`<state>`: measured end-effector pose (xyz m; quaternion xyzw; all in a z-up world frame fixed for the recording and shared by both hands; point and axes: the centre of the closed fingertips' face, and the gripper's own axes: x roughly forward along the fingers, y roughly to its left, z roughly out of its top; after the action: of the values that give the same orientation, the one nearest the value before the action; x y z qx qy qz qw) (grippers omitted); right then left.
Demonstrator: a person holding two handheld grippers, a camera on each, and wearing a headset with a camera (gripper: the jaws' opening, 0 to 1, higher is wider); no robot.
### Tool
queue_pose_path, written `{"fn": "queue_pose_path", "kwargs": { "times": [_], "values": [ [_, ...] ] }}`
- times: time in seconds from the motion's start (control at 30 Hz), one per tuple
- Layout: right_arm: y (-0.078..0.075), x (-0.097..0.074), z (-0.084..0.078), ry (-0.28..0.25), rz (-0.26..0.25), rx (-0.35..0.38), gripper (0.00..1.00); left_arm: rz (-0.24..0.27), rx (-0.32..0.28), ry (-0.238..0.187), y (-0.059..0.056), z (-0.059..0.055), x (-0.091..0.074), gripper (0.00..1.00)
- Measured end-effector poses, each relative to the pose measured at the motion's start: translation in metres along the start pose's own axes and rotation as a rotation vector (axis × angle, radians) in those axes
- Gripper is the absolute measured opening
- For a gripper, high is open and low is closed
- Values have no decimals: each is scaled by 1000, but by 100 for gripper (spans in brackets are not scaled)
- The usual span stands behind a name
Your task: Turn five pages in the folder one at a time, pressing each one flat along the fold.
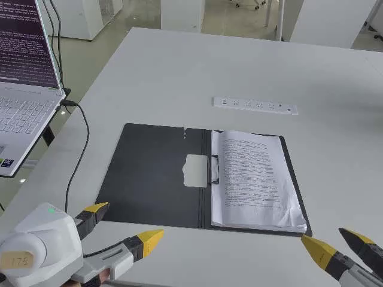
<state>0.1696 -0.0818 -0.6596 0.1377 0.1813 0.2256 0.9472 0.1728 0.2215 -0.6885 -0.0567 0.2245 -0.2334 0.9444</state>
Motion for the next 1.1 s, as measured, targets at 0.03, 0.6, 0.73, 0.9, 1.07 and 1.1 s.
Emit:
{"fn": "queue_pose_path", "kwargs": {
  "times": [0.03, 0.6, 0.73, 0.9, 1.07, 1.1],
  "values": [
    [0, 0, 0, 0, 1, 2, 57, 0, 0, -4, 0, 1, 0, 70],
    [5, 0, -1, 11, 19, -14, 57, 17, -6, -9, 3, 1, -2, 71],
    [5, 1, -1, 14, 17, -15, 57, 18, -3, -5, 3, 1, -2, 70],
    [6, 3, -2, 19, 18, -11, 56, 19, -12, -9, 3, 2, -2, 70],
    [5, 3, -2, 19, 10, -12, 56, 11, -9, -5, 2, 2, -1, 70],
    [4, 3, -2, 16, 9, -4, 55, 9, -6, -4, 2, 2, -1, 70]
  ]
}}
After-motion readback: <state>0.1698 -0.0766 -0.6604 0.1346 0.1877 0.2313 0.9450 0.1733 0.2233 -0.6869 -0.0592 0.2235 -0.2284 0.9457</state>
